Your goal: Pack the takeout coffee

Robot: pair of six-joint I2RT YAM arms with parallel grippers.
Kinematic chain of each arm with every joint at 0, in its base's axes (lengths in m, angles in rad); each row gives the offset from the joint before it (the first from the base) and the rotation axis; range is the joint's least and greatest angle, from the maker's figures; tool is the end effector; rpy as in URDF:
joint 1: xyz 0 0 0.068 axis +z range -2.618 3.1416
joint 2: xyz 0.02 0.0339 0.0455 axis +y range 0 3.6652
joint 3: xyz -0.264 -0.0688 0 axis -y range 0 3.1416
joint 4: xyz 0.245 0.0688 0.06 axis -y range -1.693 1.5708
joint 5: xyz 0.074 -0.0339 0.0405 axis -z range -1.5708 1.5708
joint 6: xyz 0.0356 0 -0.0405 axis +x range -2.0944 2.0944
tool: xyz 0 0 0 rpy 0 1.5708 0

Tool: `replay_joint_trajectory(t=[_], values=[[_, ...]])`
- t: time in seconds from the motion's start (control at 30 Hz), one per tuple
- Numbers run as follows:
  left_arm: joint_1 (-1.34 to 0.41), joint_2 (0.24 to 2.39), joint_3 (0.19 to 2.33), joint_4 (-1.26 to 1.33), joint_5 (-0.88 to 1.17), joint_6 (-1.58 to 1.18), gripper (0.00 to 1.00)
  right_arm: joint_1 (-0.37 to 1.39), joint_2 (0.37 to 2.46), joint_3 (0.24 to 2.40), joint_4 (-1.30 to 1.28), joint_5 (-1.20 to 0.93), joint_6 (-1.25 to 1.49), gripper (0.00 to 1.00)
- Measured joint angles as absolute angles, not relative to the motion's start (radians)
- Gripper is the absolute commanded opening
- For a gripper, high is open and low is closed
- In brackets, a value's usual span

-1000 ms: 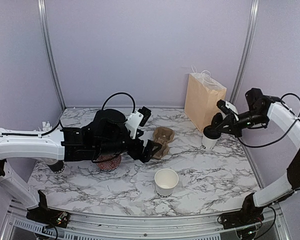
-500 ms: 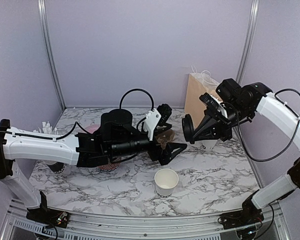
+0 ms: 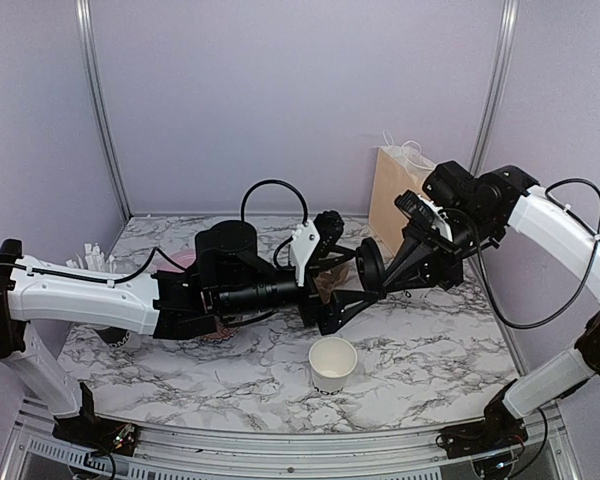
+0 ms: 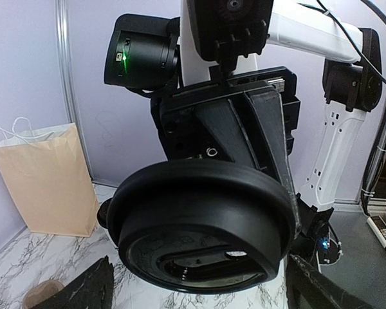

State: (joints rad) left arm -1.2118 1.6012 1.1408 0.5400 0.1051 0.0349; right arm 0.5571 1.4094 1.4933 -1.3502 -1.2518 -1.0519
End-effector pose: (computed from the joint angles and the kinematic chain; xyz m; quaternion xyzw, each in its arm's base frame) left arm 0.1311 -0.3601 0.3310 0.4268 0.5275 -0.4369 0.5905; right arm 0.1877 0.1568 0.3731 -0.6388 0.4915 0.5313 0.2610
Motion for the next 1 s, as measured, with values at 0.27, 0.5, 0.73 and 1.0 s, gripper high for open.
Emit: replay_joint_trajectory(t=[0.27, 0.5, 0.73, 1.0], values=[[-1.210, 1.601, 1.141, 0.556, 0.151, 0.047, 0.78, 0.572, 1.409, 1.493, -1.357, -1.252, -1.052, 0.07], [-1.207, 1.602, 1.141, 0.555, 0.160, 0.049, 0.72, 0.574, 1.409, 1.488, -1.364, -1.251, -1.051, 0.24], [-1.207, 1.596, 1.124, 0.524, 0.140, 0.028, 0.71, 0.570, 1.407, 1.464, -1.362, -1.176, -1.045, 0.42], [-1.217, 1.601, 1.301, 0.030, 0.070, -0.047, 0.69, 0.379, 1.277, 1.235, -1.127, -0.958, -0.836, 0.52]])
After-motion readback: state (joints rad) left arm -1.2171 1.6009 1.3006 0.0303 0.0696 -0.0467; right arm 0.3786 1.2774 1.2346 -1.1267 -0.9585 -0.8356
